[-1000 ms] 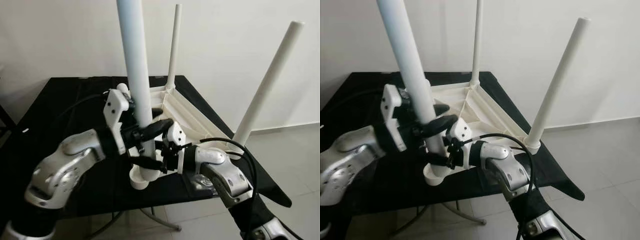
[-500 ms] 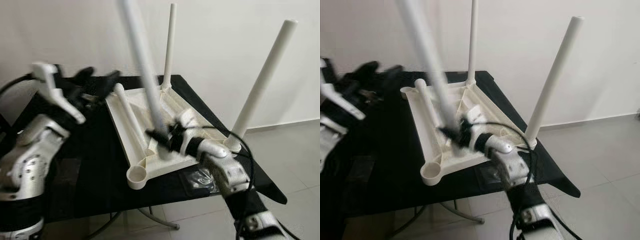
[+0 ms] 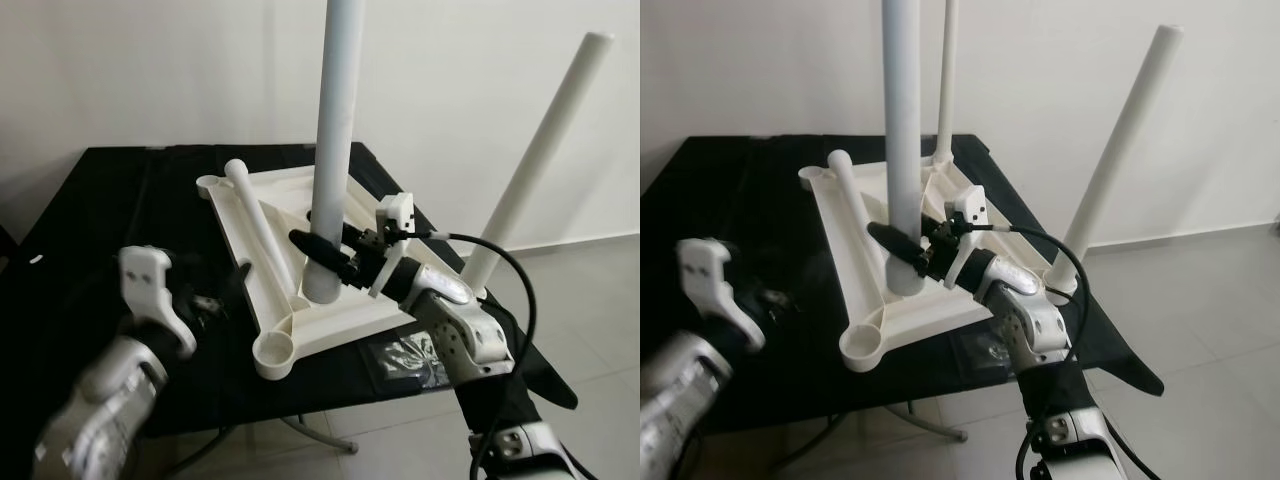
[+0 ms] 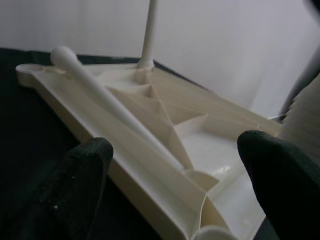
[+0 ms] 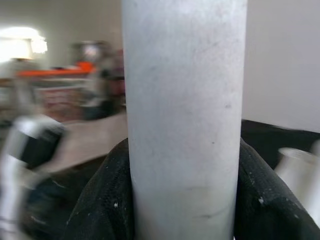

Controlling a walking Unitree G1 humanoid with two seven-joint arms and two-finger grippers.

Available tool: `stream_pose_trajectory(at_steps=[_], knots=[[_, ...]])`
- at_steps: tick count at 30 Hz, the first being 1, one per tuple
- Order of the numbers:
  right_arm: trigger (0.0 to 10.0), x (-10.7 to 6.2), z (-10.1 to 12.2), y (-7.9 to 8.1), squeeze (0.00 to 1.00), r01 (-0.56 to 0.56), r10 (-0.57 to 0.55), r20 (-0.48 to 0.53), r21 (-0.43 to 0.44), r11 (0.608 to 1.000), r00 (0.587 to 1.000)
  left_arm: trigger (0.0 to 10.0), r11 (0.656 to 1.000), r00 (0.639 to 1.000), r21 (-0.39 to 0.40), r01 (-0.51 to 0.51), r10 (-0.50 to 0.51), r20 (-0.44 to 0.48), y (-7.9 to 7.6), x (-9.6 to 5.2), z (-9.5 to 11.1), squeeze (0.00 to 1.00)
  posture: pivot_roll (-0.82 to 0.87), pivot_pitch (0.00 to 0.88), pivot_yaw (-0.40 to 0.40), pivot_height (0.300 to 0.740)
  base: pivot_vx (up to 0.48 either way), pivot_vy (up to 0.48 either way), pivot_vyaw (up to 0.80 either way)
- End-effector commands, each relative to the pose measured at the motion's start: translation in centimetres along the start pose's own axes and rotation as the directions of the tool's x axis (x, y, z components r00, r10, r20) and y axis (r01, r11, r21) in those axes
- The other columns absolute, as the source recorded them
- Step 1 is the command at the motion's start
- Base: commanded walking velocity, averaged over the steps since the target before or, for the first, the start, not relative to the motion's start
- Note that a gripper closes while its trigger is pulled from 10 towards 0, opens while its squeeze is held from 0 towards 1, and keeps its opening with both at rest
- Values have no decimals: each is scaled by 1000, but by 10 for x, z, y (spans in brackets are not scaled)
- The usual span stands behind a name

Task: Building children table

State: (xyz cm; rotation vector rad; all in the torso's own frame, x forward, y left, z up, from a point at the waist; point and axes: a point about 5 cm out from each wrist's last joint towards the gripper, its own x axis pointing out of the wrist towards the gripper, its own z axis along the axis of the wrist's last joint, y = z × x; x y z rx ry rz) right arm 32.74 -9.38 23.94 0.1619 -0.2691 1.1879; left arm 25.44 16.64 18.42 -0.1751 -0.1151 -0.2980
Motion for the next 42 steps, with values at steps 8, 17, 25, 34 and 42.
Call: stream_pose_trajectory(at_steps=[8,17,25,34,42], knots=[[10000,-9,18,1,0,-197,197,14,55,979,980,10000,998,999,-47,-32,30,-29,-19,-28,-14,0,5,108,-96,740,0,0,0],[10000,-3,2,7,0,-204,204,-86,2,979,975,10000,998,995,47,-41,45,-85,-34,-43,-28,0,10,127,-93,740,0,0,774],[10000,1,-7,8,0,-167,167,-117,14,986,979,10000,995,994,70,-72,77,-75,-34,-45,-27,0,7,145,-93,740,0,0,777],[10000,-4,-11,15,0,-175,170,-139,-23,984,975,10000,993,995,103,-50,58,-81,-38,-45,-26,0,-4,180,-89,740,0,-107,111],[10000,-4,-20,21,0,-129,108,-179,-113,985,978,10000,994,994,97,-50,59,-91,-38,-46,-26,0,-4,205,-79,740,0,-180,0]])
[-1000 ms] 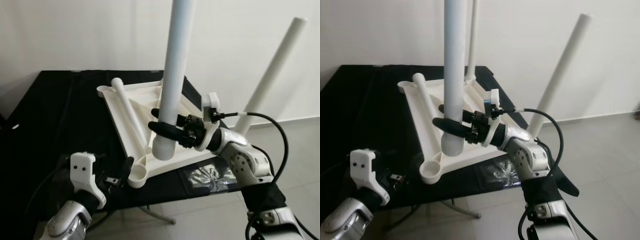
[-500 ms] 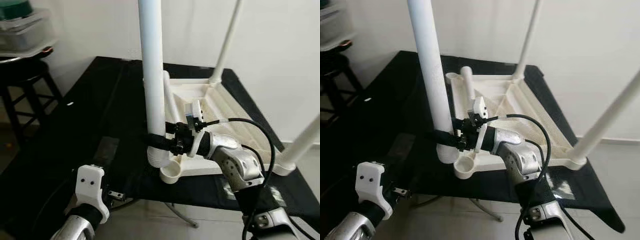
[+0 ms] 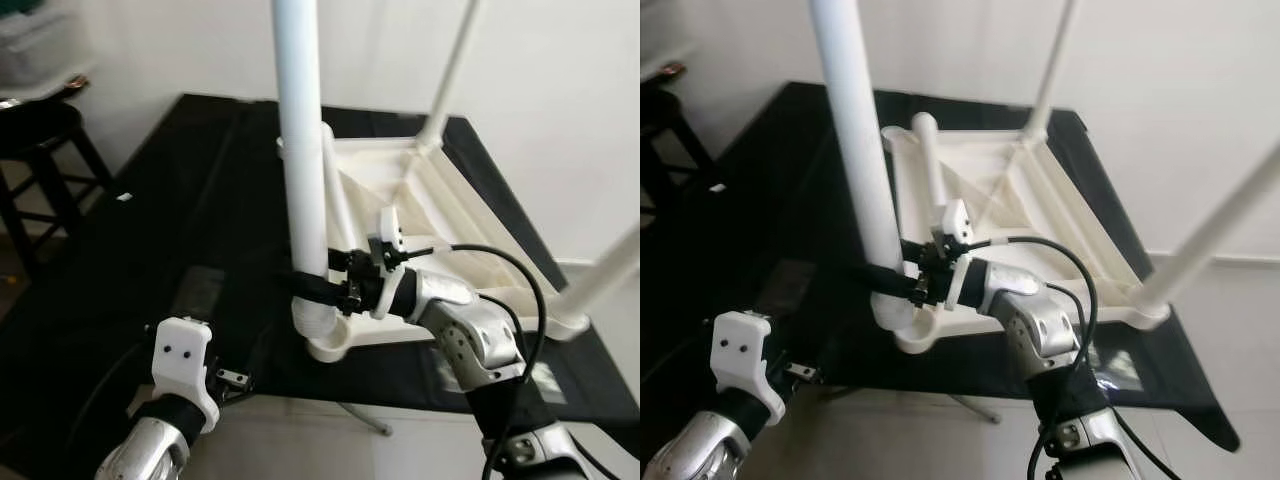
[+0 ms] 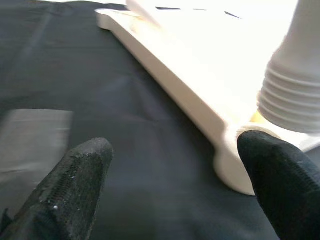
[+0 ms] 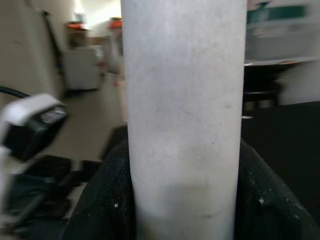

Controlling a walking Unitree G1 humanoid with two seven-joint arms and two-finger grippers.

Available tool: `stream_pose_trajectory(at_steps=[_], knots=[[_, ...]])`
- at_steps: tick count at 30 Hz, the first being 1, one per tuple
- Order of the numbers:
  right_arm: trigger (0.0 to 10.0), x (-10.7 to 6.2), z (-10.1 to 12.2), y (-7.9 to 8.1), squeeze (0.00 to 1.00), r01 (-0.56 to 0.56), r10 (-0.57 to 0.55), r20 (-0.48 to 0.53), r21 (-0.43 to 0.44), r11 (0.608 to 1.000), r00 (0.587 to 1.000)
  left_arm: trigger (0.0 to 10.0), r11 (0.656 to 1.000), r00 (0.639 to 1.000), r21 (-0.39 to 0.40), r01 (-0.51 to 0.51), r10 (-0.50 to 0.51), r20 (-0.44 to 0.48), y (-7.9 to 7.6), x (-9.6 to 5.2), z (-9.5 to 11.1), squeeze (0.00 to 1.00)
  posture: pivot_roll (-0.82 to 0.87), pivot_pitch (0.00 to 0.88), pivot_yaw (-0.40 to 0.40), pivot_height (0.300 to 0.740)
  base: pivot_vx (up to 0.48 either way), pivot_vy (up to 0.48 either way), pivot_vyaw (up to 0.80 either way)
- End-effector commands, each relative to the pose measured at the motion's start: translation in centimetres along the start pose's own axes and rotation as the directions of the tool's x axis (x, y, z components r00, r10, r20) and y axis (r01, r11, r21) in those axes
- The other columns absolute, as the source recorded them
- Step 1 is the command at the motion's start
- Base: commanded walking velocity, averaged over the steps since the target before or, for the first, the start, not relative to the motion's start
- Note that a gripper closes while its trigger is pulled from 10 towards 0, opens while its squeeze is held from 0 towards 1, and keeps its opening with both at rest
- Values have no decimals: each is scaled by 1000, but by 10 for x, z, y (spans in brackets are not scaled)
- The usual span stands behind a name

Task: Building children table

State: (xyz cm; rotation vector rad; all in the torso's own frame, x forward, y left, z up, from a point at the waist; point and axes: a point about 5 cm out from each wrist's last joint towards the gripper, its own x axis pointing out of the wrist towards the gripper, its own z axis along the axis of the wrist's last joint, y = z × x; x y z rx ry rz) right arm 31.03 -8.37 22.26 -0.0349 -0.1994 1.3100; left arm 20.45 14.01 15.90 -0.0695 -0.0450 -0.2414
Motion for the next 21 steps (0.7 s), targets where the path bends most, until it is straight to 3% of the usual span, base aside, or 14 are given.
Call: stream_pose_trajectory(at_steps=[1,6,8,11,13,21], knots=[[10000,0,-5,3,0,36,-37,-23,-57,998,999,10000,1000,1000,1,1,-1,-13,-1,-3,-1,0,-4,206,-79,740,0,0,0],[10000,5,-10,6,0,63,-68,-51,-100,993,996,10000,1000,1000,11,0,0,-14,-1,-3,0,0,-3,207,-77,740,0,0,0],[10000,8,-8,8,0,96,-101,-23,-159,983,995,10000,1000,1000,16,-4,5,-15,0,-3,0,0,1,210,-77,740,0,0,0],[10000,13,-10,12,0,42,-46,-29,-124,991,999,10000,1000,1000,19,-15,15,-13,1,-3,0,0,0,210,-77,740,0,0,0],[10000,16,-8,18,0,-37,37,-2,-33,999,999,10000,999,999,28,-32,32,-9,3,-3,0,0,2,211,-79,740,0,0,400],[10000,19,0,17,0,-69,69,44,-3,998,997,10000,995,996,56,-87,86,9,9,-1,3,0,3,217,-82,740,0,0,800]])
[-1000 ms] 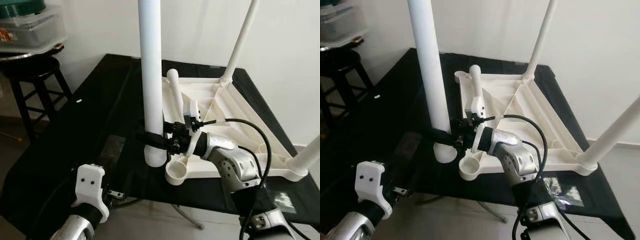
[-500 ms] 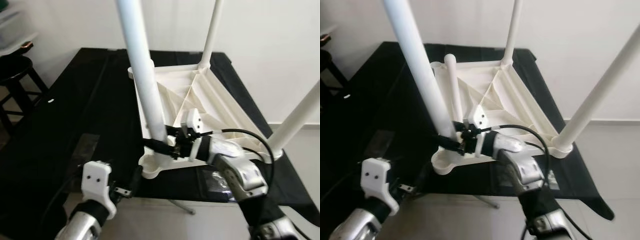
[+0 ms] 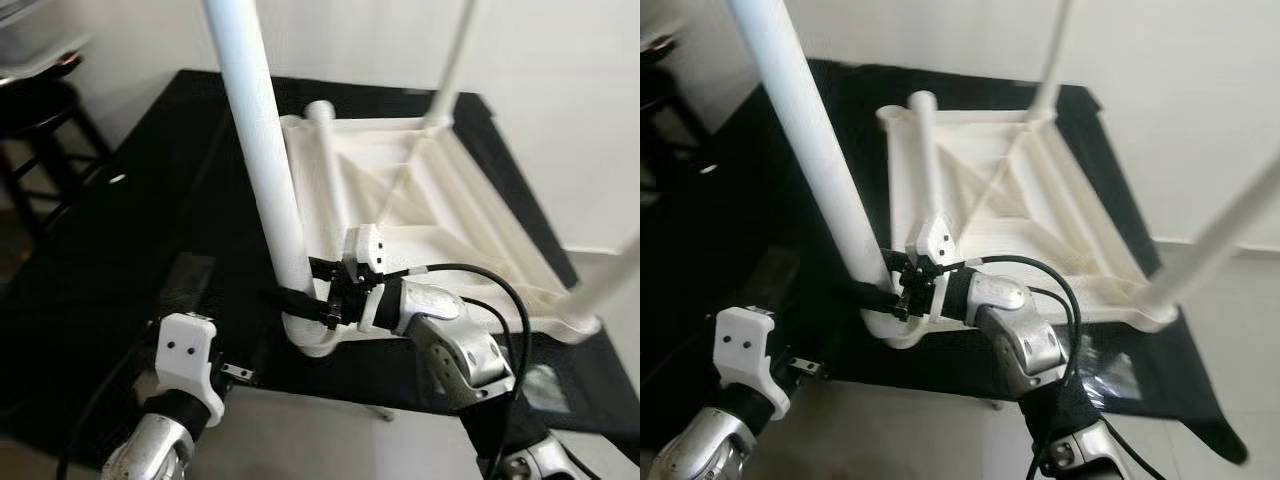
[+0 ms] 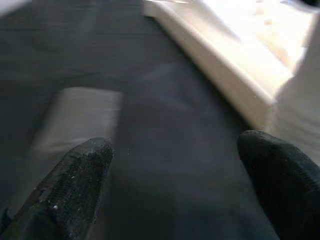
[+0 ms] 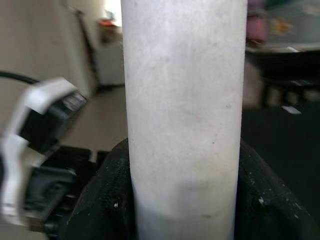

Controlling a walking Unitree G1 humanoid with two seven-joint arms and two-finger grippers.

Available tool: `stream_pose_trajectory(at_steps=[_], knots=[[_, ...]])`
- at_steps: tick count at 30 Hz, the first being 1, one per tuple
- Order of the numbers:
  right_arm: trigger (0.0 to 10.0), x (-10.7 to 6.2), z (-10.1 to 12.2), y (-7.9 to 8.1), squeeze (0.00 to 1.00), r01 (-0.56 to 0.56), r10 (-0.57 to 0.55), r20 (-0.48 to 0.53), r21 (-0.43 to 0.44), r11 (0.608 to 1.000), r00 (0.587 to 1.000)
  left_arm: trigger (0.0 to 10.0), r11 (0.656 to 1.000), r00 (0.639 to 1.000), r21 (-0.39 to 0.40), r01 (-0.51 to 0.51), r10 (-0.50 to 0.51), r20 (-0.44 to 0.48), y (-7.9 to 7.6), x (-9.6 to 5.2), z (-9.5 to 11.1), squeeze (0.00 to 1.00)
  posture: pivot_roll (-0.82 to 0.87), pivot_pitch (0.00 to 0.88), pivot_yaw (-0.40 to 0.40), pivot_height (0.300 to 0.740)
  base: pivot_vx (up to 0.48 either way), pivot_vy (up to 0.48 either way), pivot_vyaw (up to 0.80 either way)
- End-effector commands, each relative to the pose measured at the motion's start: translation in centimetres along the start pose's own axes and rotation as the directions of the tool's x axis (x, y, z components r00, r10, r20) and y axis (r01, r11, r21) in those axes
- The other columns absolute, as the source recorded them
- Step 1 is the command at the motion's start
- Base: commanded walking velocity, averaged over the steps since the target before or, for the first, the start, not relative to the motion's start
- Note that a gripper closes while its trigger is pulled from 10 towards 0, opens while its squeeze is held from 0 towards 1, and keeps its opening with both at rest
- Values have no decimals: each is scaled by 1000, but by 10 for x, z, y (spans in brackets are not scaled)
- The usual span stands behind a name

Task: Building children table

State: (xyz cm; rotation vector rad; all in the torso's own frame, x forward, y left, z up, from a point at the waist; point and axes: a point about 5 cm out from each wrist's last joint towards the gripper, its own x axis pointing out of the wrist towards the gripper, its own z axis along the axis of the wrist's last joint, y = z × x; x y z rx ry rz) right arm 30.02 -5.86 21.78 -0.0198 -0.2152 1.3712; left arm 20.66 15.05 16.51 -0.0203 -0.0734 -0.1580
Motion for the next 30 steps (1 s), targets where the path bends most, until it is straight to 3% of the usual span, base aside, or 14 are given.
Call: stream_pose_trajectory(at_steps=[1,8,13,21,30], knots=[[10000,-2,8,-1,0,-18,18,26,-14,1000,1000,10000,1000,1000,9,-17,17,-16,0,-1,-4,0,3,217,-82,740,0,0,800],[10000,-5,17,-9,0,-89,89,42,8,996,995,10000,995,996,45,-84,84,-6,4,-2,-3,0,6,224,-95,740,0,0,800],[10000,-7,18,-13,0,-80,80,35,3,997,996,10000,995,997,55,-80,80,-6,2,-3,-3,0,6,223,-95,740,0,0,0],[10000,-13,11,-3,0,-116,116,1,44,992,993,10000,998,999,51,-45,46,-25,-1,-2,-4,0,2,217,-82,740,0,-452,0],[10000,-13,6,0,0,-121,121,-3,65,991,993,10000,997,998,51,-51,52,-21,-1,-1,-4,0,6,224,-79,740,0,0,0]])
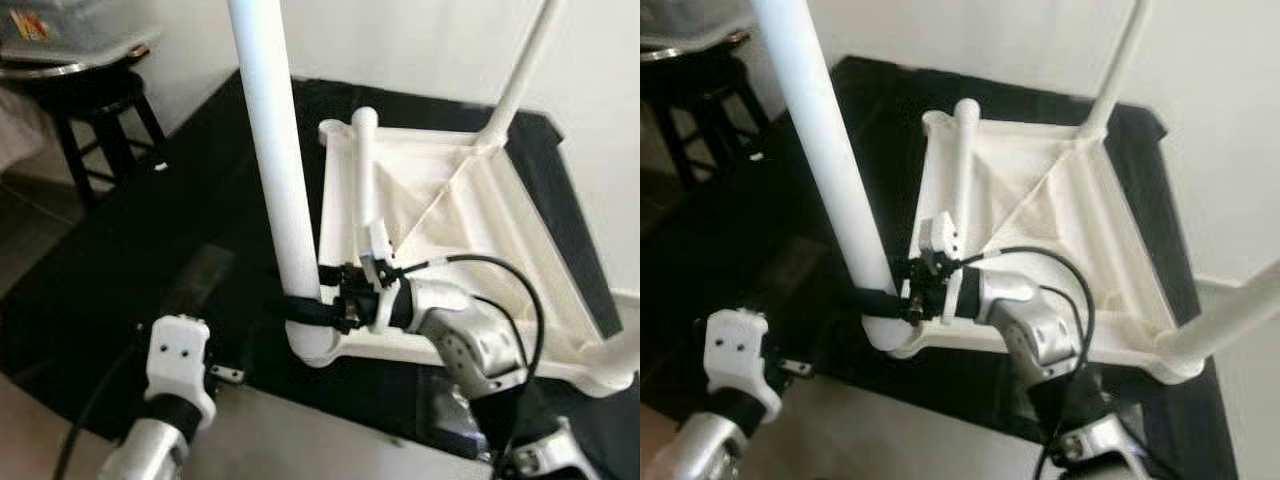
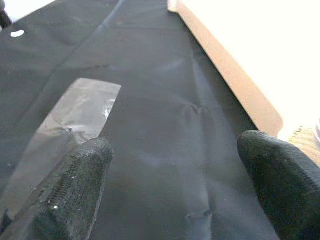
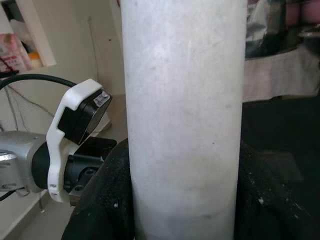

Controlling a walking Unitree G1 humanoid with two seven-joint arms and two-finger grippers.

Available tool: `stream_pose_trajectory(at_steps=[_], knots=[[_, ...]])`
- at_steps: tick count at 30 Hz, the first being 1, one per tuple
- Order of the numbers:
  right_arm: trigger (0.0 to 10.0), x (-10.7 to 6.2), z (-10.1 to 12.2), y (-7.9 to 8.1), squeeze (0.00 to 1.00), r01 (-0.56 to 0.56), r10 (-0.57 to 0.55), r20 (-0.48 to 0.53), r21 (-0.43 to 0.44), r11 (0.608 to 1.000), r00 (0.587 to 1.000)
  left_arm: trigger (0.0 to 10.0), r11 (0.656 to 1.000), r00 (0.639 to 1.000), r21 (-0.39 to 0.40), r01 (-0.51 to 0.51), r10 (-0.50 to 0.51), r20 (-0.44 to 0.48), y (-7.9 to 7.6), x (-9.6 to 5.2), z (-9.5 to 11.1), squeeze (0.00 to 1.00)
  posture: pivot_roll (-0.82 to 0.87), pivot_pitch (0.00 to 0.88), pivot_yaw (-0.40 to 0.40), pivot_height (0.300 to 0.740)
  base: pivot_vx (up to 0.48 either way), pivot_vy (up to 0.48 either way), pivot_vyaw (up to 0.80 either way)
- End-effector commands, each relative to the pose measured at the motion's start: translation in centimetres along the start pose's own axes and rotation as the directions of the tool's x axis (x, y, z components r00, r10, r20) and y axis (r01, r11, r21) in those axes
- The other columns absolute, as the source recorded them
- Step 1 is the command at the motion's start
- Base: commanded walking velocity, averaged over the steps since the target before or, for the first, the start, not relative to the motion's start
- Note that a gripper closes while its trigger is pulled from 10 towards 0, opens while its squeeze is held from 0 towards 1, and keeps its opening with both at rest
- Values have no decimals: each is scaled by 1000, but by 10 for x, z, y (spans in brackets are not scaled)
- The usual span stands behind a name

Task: Building children table

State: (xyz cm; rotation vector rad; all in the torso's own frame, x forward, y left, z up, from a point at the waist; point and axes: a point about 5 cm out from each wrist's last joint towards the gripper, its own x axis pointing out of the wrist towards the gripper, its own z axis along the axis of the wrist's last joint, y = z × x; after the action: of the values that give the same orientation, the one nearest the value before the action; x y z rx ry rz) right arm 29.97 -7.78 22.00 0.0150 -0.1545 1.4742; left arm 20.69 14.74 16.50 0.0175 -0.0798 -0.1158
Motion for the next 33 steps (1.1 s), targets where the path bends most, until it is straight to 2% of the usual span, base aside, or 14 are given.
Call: stream_pose_trajectory(at_steps=[1,12,19,24,33], knots=[[10000,5,1,3,0,-24,24,9,-4,1000,1000,10000,1000,1000,11,-10,10,-26,2,-1,-4,0,6,224,-79,740,0,0,0],[10000,13,-3,4,0,-6,6,19,0,1000,1000,10000,1000,1000,-6,-18,18,-24,3,-1,-3,0,7,234,-85,740,0,0,0],[10000,18,-2,4,0,-8,8,34,-6,1000,999,10000,1000,999,-1,-13,13,-34,2,0,-3,0,8,242,-86,740,0,425,0],[10000,19,-1,1,0,-4,4,43,-6,1000,999,10000,1000,1000,8,-4,4,-23,0,-1,-2,0,14,246,-88,740,0,0,0],[10000,3,11,-2,0,-71,71,57,4,997,996,10000,1000,1000,15,4,-4,-22,0,-1,-1,0,11,248,-83,740,0,0,0]])
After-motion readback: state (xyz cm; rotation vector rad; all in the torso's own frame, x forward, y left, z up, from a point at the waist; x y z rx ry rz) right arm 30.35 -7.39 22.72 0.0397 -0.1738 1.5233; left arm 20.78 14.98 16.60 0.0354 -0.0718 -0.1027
